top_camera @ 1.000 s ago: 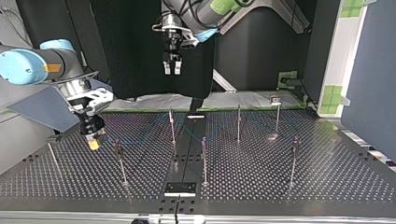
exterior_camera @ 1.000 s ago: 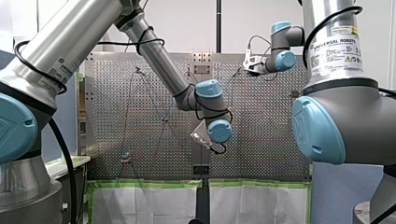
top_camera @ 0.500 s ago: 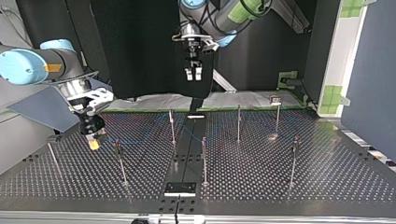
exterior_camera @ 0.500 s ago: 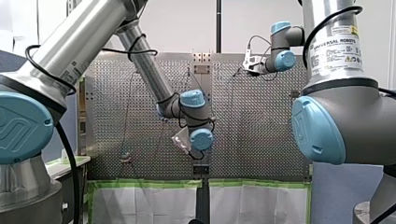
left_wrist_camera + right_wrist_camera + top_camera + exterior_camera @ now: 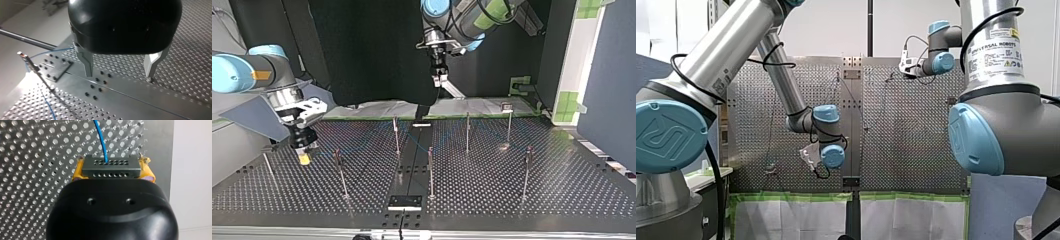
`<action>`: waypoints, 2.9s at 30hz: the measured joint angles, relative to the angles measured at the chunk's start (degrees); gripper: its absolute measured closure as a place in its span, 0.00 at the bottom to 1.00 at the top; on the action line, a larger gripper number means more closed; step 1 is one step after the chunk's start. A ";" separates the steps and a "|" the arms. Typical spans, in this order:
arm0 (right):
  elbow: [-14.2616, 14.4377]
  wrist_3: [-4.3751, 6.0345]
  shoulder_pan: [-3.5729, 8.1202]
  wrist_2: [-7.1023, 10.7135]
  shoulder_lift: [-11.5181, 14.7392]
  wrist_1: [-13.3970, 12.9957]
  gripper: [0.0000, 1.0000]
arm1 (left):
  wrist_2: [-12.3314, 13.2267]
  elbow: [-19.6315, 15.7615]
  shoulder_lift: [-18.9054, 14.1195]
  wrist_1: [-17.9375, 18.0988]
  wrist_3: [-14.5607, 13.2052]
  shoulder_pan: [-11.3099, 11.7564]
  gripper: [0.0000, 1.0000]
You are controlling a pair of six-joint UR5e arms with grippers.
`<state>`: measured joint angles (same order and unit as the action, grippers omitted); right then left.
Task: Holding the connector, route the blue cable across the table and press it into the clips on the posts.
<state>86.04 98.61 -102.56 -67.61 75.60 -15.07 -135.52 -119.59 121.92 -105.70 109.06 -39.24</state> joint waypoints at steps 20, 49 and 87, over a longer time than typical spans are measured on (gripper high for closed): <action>0.32 -0.38 0.16 -0.16 -0.23 0.03 1.00 | 8.08 -0.33 0.00 -9.43 -9.45 0.29 0.00; 0.59 -1.12 -0.06 -0.34 -0.49 -0.06 1.00 | 8.36 -0.32 -0.01 -10.79 -11.57 0.08 0.00; 0.59 -1.12 -0.06 -0.34 -0.49 -0.06 1.00 | 8.36 -0.32 -0.01 -10.79 -11.57 0.08 0.00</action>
<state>86.63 97.49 -102.62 -67.95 75.12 -15.12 -127.16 -119.91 121.91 -116.49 97.49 -39.16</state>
